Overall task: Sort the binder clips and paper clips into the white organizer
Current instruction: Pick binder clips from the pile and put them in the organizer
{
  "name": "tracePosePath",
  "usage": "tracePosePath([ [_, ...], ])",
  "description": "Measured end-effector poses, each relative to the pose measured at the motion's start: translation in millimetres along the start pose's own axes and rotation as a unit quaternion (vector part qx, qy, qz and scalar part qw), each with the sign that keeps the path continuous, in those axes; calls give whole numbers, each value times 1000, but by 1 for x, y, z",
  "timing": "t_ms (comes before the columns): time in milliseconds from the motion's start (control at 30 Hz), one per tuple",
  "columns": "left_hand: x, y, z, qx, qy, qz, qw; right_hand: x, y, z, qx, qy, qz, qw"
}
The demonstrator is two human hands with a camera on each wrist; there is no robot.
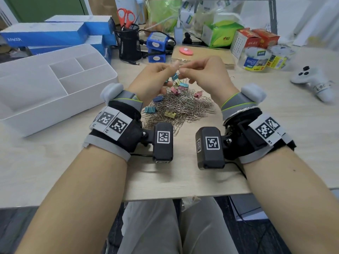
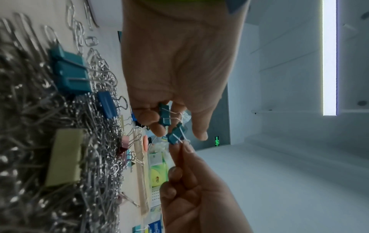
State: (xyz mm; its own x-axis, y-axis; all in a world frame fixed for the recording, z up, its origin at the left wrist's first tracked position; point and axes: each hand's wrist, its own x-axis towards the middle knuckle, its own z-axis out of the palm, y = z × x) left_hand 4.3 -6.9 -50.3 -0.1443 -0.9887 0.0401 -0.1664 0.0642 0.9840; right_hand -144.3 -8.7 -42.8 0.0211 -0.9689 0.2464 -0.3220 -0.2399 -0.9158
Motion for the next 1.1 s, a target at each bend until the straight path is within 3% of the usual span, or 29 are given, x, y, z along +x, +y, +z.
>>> tracePosePath([
  [167, -1, -3, 7, 23, -4, 37, 999, -4, -9, -15, -26, -32, 43, 998],
  [333, 2, 2, 6, 18, 58, 29, 998, 6, 3, -53, -104, 73, 123, 984],
  [467, 4, 9, 14, -27, 75, 14, 997, 12, 17, -73, -172, 88, 167, 967],
  [600, 7, 15, 24, -48, 74, 18, 996, 18, 26, -76, -212, 42, 210, 953],
  [900, 5, 9, 20, -93, 21, -25, 995, 20, 33, -72, -215, 30, 229, 949],
  [1100, 4, 4, 19, -78, 35, -35, 996, 14, 33, -63, -111, 30, 192, 975],
])
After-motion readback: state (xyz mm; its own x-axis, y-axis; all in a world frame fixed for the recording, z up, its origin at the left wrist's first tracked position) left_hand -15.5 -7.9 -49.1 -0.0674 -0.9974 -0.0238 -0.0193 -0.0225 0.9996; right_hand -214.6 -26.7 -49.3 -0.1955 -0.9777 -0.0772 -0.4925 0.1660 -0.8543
